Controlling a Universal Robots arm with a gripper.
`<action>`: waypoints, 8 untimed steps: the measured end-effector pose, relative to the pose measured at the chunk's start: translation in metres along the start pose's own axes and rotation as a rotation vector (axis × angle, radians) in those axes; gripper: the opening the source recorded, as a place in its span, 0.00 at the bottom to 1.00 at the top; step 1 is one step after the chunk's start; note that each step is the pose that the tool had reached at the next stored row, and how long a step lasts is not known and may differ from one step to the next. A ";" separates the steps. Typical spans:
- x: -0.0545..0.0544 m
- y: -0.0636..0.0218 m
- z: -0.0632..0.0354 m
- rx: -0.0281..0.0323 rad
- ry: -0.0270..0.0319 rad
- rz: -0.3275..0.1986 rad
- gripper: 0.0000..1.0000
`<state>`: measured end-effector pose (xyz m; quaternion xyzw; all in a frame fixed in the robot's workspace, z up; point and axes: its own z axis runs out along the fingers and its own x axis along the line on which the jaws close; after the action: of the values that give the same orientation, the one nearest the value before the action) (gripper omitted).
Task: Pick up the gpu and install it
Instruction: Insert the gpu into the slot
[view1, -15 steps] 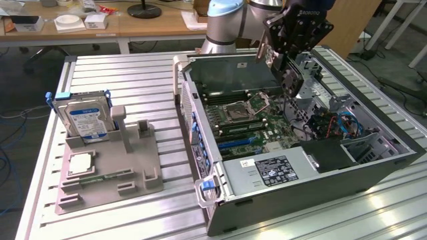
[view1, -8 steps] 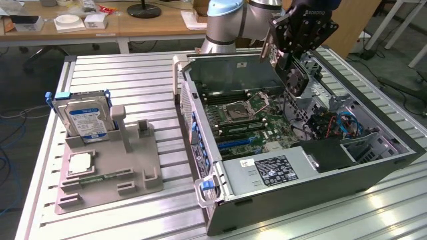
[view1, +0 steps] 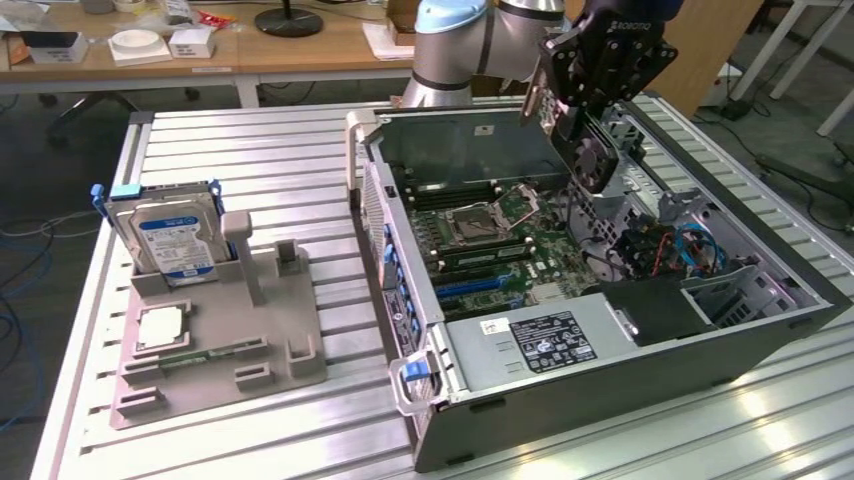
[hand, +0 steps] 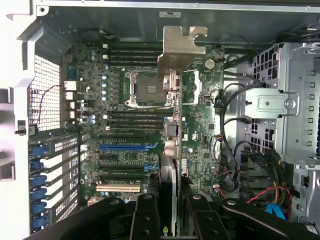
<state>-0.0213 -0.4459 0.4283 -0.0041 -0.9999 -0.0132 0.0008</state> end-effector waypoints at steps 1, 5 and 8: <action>0.000 0.0000 0.0000 0.0000 0.0000 0.000 0.26; 0.000 0.0000 0.0000 -0.0001 0.0000 -0.002 0.26; 0.000 0.0000 0.0000 0.0001 0.0006 -0.022 0.26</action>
<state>-0.0214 -0.4460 0.4283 0.0068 -0.9999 -0.0132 0.0009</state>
